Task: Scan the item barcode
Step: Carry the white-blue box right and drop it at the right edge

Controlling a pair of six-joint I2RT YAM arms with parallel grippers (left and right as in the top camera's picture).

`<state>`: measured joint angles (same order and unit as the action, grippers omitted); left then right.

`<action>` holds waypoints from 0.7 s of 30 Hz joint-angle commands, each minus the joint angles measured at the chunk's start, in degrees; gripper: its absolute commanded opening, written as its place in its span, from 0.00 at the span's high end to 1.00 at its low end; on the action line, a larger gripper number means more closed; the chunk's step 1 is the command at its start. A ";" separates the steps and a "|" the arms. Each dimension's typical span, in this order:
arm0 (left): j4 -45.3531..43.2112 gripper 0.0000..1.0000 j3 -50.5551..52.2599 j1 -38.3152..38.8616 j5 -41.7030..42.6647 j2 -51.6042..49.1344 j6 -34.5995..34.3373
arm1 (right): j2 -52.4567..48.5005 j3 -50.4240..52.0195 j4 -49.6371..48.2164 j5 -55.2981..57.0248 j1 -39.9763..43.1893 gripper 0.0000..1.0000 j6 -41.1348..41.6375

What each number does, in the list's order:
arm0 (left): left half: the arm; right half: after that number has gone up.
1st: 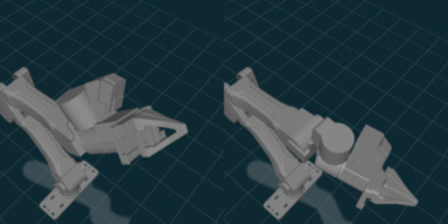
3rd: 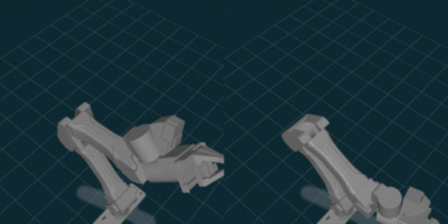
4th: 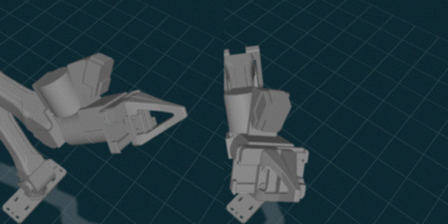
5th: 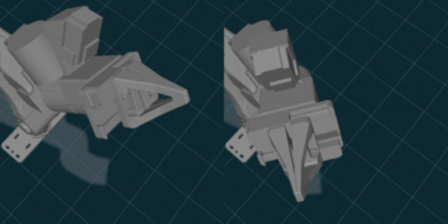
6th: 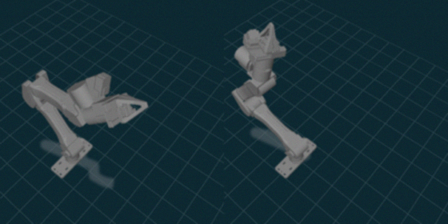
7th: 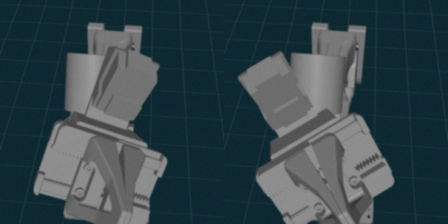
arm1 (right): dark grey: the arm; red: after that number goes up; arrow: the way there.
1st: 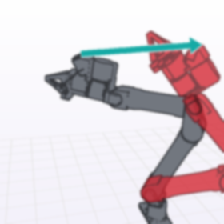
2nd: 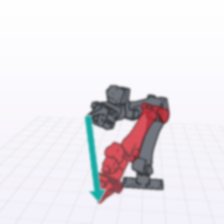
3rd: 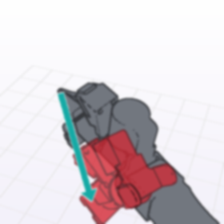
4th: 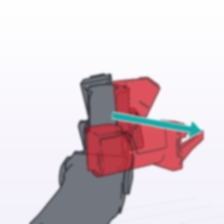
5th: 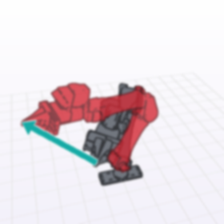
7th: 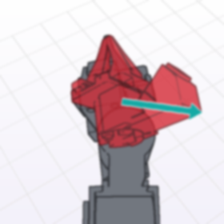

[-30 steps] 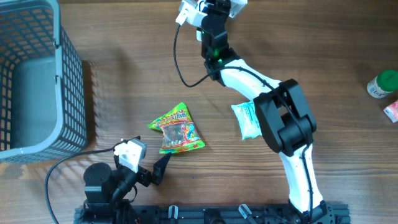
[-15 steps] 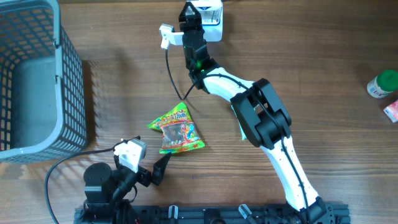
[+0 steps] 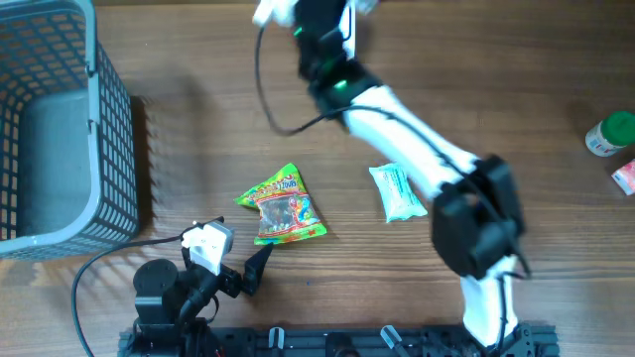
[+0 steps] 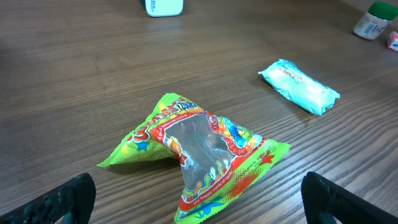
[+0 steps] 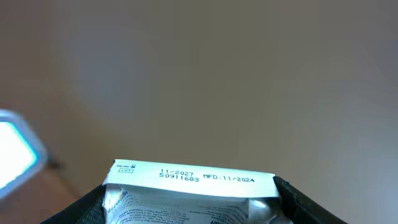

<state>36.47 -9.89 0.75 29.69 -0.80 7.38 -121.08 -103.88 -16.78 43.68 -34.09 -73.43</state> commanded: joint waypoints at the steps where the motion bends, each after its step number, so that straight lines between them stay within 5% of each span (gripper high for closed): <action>1: -0.15 0.00 0.20 0.22 0.07 0.37 -0.17 | 0.70 -0.26 4.11 15.85 7.87 0.37 12.31; 6: -0.15 0.00 0.20 0.22 0.04 0.37 -0.17 | 0.52 2.29 35.78 10.34 23.69 0.35 41.05; 8: -0.17 0.00 0.20 0.22 0.07 0.37 -0.15 | 0.42 3.54 41.24 3.98 30.12 0.35 48.52; 16: -0.17 0.00 0.20 0.22 0.04 0.37 -0.15 | -4.79 6.80 36.76 -19.82 53.88 0.29 62.93; 21: -0.17 0.00 0.20 0.22 0.04 0.37 -0.17 | -4.98 2.95 39.85 -32.24 57.75 0.01 72.22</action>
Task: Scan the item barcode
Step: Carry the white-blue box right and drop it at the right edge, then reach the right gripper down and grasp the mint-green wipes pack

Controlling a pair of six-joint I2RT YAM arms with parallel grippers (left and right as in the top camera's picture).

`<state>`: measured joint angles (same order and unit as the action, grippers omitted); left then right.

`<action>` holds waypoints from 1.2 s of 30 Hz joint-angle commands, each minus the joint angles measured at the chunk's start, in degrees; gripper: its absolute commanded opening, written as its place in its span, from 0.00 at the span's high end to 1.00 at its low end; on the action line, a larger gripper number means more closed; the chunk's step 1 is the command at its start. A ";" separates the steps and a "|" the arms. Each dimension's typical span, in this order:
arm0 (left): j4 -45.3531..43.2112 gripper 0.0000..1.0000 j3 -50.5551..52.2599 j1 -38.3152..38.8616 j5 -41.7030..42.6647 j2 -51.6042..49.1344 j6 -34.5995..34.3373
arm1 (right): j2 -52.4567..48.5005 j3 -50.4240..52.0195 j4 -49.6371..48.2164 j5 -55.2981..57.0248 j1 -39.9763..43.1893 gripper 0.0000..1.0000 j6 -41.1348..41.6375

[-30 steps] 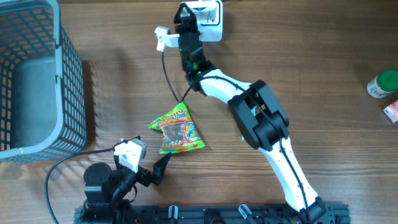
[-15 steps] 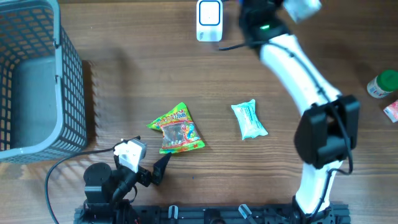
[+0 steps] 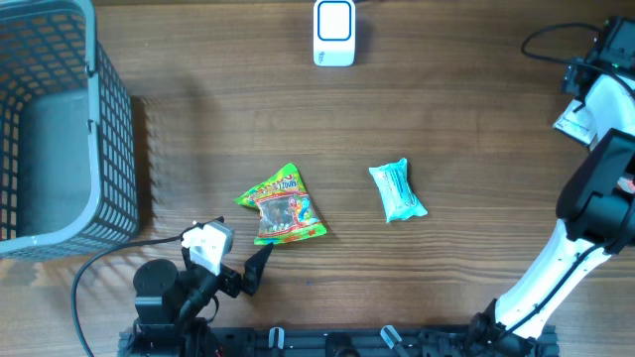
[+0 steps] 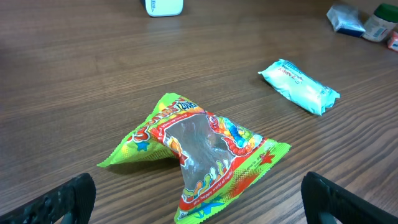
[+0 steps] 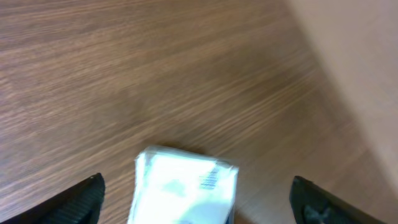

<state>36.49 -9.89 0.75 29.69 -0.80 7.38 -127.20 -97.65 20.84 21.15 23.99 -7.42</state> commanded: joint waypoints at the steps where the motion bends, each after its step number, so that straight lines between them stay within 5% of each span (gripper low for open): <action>1: -0.17 0.00 0.20 0.22 0.04 0.37 -0.15 | 2.23 -6.34 5.46 -12.48 -0.59 0.00 7.91; 4: -0.20 0.00 0.20 0.22 0.07 0.37 -0.15 | 7.21 -16.92 18.84 -18.78 -3.80 0.00 13.75; 9: -0.17 0.00 0.20 0.20 0.04 0.37 -0.17 | 13.44 -17.46 45.57 -48.02 -15.47 0.00 15.23; 13: -0.17 0.00 0.20 0.20 0.07 0.37 -0.17 | 13.20 -10.82 61.24 -47.69 -32.39 0.01 6.16; 21: -0.17 0.00 0.20 0.22 0.07 0.37 -0.17 | 13.20 10.43 55.19 -12.41 -52.04 0.06 32.65; 23: -0.17 0.00 0.20 0.22 0.04 0.37 -0.17 | 13.20 14.75 50.75 -8.81 -53.20 0.23 34.05; 31: -0.17 0.00 0.20 0.22 0.07 0.37 -0.15 | 13.20 24.85 35.85 -4.02 -54.64 0.30 29.20; 32: -0.17 0.00 0.20 0.22 0.07 0.37 -0.17 | 13.20 25.16 34.62 -1.84 -55.12 0.41 29.24; 33: -0.20 0.00 0.20 0.22 0.04 0.37 -0.17 | 13.20 25.16 34.60 -1.22 -55.23 0.64 29.33; 36: -0.20 0.00 0.20 0.20 0.07 0.37 -0.17 | 13.20 24.02 36.52 -4.85 -55.28 0.73 30.08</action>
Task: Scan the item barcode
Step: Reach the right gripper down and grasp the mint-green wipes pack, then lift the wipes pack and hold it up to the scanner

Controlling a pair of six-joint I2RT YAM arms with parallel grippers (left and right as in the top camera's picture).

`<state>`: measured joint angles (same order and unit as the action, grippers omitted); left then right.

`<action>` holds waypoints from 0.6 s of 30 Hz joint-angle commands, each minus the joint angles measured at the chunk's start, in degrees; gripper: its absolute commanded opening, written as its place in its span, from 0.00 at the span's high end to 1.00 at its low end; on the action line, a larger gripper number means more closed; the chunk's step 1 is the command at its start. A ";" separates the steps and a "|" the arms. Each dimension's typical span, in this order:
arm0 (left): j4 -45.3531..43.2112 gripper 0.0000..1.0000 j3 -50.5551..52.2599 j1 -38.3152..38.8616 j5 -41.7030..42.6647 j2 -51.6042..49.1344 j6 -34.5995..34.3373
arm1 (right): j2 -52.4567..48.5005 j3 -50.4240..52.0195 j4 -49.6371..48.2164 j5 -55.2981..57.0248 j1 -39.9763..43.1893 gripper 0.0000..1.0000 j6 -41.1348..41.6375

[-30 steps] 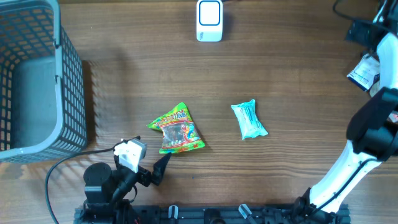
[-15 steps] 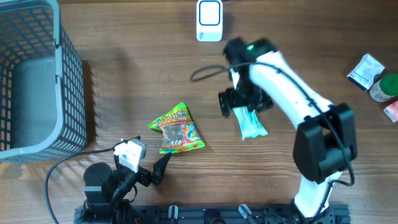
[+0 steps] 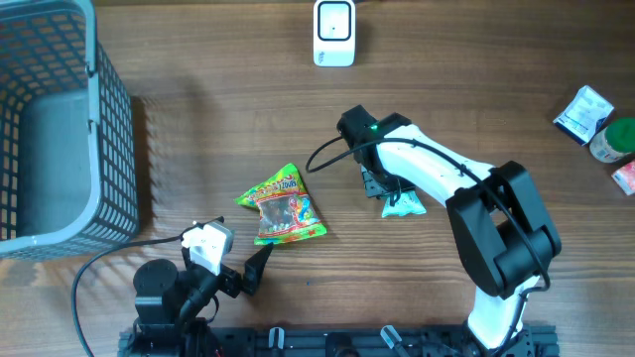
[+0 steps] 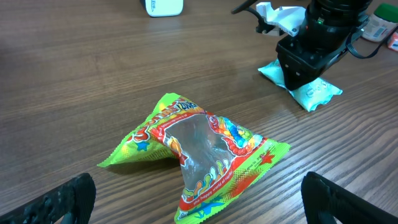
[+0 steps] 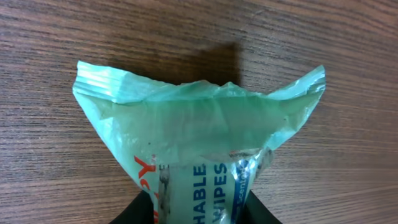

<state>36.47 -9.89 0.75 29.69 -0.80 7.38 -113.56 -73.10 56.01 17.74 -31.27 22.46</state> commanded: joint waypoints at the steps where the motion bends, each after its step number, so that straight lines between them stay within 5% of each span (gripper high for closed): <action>1: -0.17 0.00 0.20 0.22 0.04 0.37 -0.15 | -0.42 -2.47 3.04 -6.16 0.00 0.78 0.09; 3: -0.17 0.00 0.20 0.22 0.04 0.37 -0.17 | 0.22 -9.81 9.07 -19.30 0.11 0.96 -0.22; 9: -0.15 0.00 0.20 0.22 0.04 0.37 -0.15 | 0.63 -18.18 17.22 -68.54 1.57 0.95 -5.07; 11: -0.15 0.00 0.20 0.22 0.07 0.37 -0.17 | 0.63 -18.18 17.31 -79.91 1.66 0.96 3.32; 15: -0.15 0.00 0.20 0.22 0.07 0.37 -0.17 | 0.63 -18.18 16.59 -81.07 1.66 0.96 26.47; 18: -0.17 0.00 0.20 0.22 0.07 0.37 -0.17 | 0.63 -18.18 0.37 -89.66 1.66 0.96 37.79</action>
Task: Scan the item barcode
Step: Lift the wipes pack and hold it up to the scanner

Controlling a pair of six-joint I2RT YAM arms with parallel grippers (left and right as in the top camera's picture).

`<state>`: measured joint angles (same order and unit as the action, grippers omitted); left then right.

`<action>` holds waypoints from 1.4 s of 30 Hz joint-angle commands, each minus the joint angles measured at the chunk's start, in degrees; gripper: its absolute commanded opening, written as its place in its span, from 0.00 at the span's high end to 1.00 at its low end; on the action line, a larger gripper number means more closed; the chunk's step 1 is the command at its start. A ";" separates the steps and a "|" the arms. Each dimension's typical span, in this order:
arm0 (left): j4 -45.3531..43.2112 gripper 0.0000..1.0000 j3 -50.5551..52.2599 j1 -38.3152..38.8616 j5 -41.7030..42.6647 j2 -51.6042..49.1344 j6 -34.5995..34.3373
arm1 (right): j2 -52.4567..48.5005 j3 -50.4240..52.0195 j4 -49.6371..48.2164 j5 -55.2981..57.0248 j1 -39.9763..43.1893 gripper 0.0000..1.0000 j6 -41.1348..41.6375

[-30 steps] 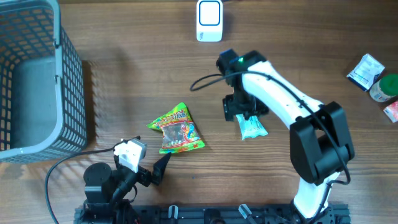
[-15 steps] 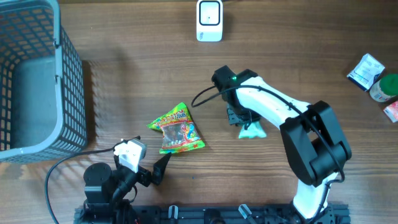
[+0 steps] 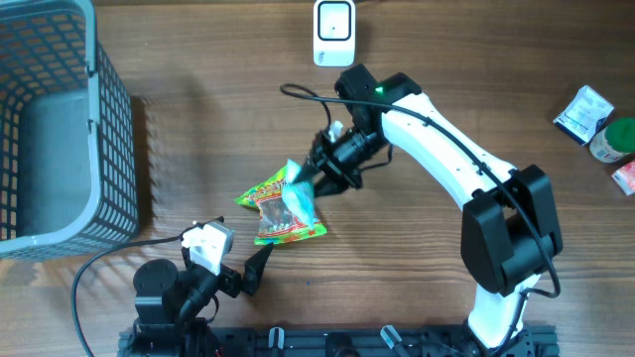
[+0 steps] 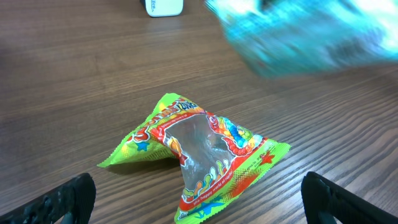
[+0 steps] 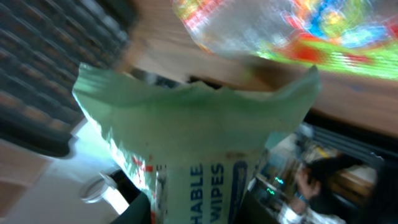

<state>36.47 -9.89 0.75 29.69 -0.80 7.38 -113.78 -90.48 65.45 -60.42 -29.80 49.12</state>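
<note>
A teal pack of wipes (image 3: 297, 195) hangs tilted in the air with my right gripper (image 3: 316, 180) shut on it, just over the green and red candy bag (image 3: 282, 210) on the table. In the right wrist view the pack (image 5: 194, 140) fills the frame between the fingers, the candy bag (image 5: 280, 31) blurred behind it. The white scanner (image 3: 334, 33) stands at the far edge. My left gripper (image 4: 199, 202) rests open at the near edge, facing the candy bag (image 4: 199, 149); the pack (image 4: 298, 34) shows there as a teal blur.
A grey mesh basket (image 3: 109, 129) stands at the far left. At the right edge lie a small white and blue packet (image 3: 580, 107), a green-capped bottle (image 3: 613, 137) and a red item (image 3: 625, 177).
The right gripper, then shut on the wipes pack lying on the table right of the candy bag, now holds it off the table, further left over the candy bag. The left arm has not moved.
The right gripper first held a small white packet up by the scanner. Then it stood open at the far right with that packet on the table beside the bottle. Later it was shut on the teal wipes pack, which now hangs over the candy bag.
</note>
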 commanded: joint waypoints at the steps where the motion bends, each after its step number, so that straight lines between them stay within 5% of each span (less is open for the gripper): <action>1: -0.17 0.00 0.20 0.22 0.07 0.37 -0.17 | 0.85 -0.81 -19.41 -20.70 0.20 0.96 11.17; 5: -0.17 0.00 0.20 0.22 0.04 0.37 -0.17 | 0.85 -0.81 -61.51 -32.59 0.20 0.96 18.40; 8: -0.15 0.00 0.20 0.22 0.04 0.37 -0.17 | 0.85 -0.81 -74.69 -32.57 0.20 0.96 23.06; 16: -0.17 0.00 0.20 0.22 0.07 0.37 -0.17 | 0.72 -0.31 -73.13 -32.28 0.33 0.96 50.10; 22: -0.17 0.00 0.20 0.22 0.04 0.37 -0.15 | -1.31 2.58 -64.22 -31.98 4.96 0.96 52.83; 34: -0.17 0.00 0.20 0.22 0.04 0.37 -0.15 | -15.78 4.63 -64.96 -32.35 6.80 0.96 51.58; 42: -0.17 0.00 0.20 0.20 0.04 0.37 -0.17 | -10.78 4.61 -83.19 -32.41 6.67 0.96 51.39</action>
<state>36.47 -9.89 0.75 29.69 -0.80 7.38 -129.78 -85.30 -13.52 -89.36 -22.83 100.88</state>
